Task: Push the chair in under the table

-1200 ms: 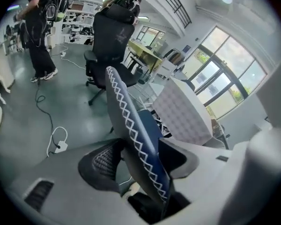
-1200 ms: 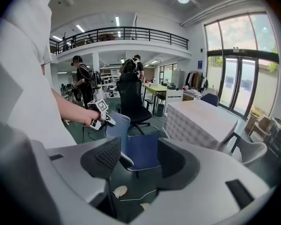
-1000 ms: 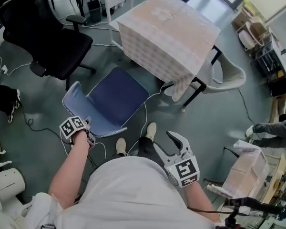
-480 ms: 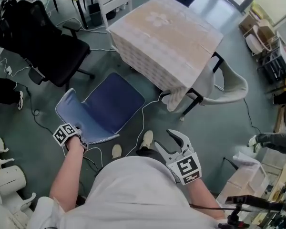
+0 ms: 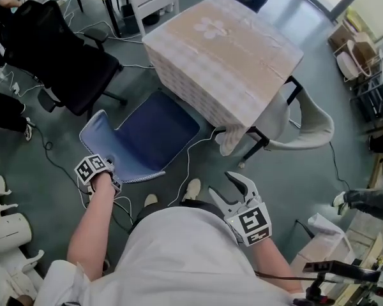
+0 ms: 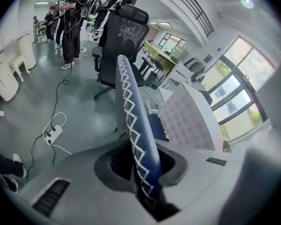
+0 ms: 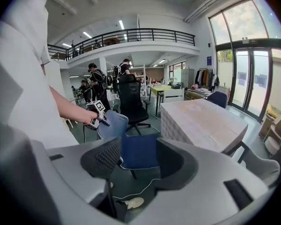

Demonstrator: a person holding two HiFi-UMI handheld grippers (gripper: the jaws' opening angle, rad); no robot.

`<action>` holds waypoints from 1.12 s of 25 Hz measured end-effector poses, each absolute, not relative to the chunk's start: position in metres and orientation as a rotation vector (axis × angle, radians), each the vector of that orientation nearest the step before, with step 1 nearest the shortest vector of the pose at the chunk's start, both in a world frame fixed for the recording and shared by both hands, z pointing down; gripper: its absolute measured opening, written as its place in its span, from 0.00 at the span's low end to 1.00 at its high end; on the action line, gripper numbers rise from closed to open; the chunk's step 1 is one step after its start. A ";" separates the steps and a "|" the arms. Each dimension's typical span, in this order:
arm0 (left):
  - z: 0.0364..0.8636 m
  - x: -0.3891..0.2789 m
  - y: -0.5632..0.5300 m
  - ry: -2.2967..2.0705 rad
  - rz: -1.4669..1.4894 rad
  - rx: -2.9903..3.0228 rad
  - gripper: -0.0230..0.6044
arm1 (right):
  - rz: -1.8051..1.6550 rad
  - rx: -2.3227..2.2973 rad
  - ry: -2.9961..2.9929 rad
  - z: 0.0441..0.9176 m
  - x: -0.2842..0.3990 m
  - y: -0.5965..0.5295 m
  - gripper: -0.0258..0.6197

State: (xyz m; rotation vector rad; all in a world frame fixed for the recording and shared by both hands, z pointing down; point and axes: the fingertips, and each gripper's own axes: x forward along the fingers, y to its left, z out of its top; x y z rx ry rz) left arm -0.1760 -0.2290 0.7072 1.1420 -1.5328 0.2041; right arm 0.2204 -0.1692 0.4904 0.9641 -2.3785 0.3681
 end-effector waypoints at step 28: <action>0.705 -0.053 -0.362 -1.480 0.126 1.138 0.15 | 0.421 1.083 -2.308 0.498 0.301 -0.215 0.42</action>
